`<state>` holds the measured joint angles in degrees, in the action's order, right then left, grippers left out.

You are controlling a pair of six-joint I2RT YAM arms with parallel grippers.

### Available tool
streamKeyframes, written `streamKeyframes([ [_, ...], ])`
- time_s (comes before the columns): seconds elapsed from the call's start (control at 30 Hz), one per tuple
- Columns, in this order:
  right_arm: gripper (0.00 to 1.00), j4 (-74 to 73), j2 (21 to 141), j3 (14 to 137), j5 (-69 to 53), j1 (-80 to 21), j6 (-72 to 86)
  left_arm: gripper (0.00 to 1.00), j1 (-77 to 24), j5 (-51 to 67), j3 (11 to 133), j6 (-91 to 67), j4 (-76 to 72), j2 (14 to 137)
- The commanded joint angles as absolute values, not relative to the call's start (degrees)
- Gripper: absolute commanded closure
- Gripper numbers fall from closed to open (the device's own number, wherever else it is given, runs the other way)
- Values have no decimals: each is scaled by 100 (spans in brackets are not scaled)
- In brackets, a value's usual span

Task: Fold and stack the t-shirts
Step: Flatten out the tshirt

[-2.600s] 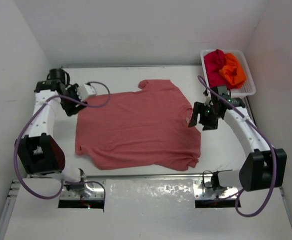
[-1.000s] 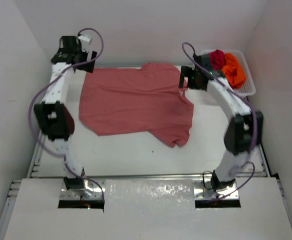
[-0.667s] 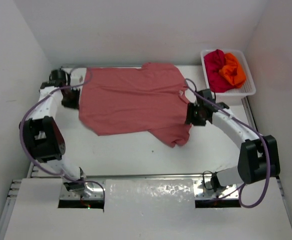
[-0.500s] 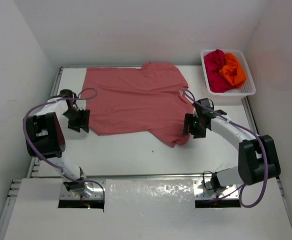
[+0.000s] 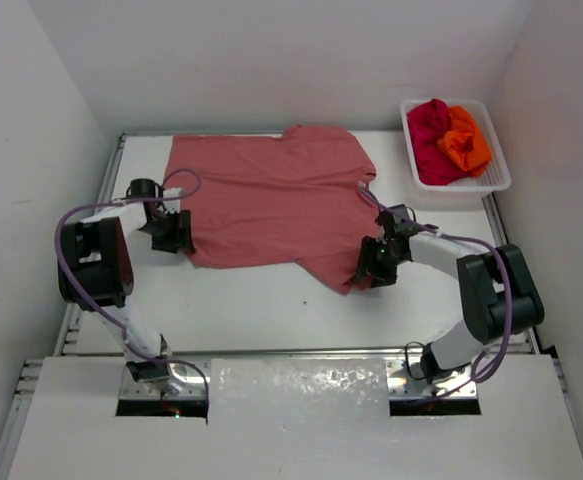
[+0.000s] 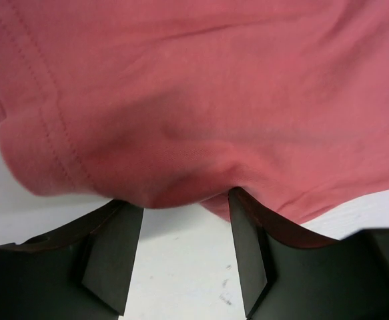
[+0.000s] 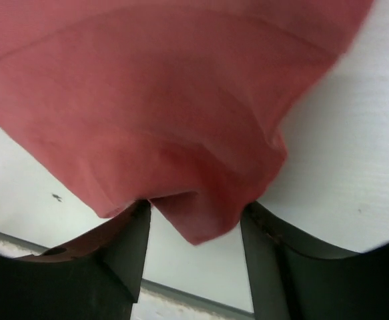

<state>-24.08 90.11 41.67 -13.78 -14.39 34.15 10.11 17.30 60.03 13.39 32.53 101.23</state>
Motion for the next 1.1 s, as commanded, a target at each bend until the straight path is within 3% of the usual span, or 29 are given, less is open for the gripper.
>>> streamKeyframes([
  [0.0, 50, -1584, 9193, 4078, -1275, -1459, 3647, 48, 1037, 2241, 5985, 1064, 2778, 10177],
  [0.1, 68, -1197, 9202, 4139, -1064, -1459, 3875, 55, 1028, 2294, 5924, 1046, 2707, 10265],
  [0.13, 74, -1143, 9254, 4157, -1037, -1459, 3946, 71, 1028, 2224, 5924, 1063, 2681, 10283],
  [0.17, 87, -1116, 9281, 4209, -1002, -1459, 3964, 78, 1037, 2198, 5941, 1046, 2689, 10309],
  [0.23, 99, -1116, 9343, 4271, -941, -1459, 3938, 95, 1046, 2197, 6064, 1125, 2777, 10336],
  [0.27, 100, -1108, 9386, 4358, -914, -1459, 3920, 99, 1046, 2215, 6108, 1177, 2803, 10327],
  [0.4, 100, -1317, 9553, 5323, -730, -1398, 3640, 100, 1055, 2049, 6809, 1458, 3040, 10292],
  [0.5, 100, -1764, 10025, 7202, -869, -1100, 3305, 100, 1055, 1654, 8485, 1819, 3610, 10632],
  [0.63, 100, -2206, 10835, 10606, -1020, -616, 3182, 100, 1055, 1284, 12231, 1707, 4034, 11521],
  [0.73, 100, -2180, 11170, 12152, -871, -326, 3173, 100, 1046, 1178, 13644, 1364, 3517, 11874],
  [0.87, 100, -1557, 10944, 12525, -773, -132, 3199, 100, 1055, 1230, 13817, 1178, 2691, 11612],
  [1.07, 100, -1239, 9767, 10770, -923, -141, 2910, 100, 1046, 1757, 12862, 1493, 3074, 10952],
])
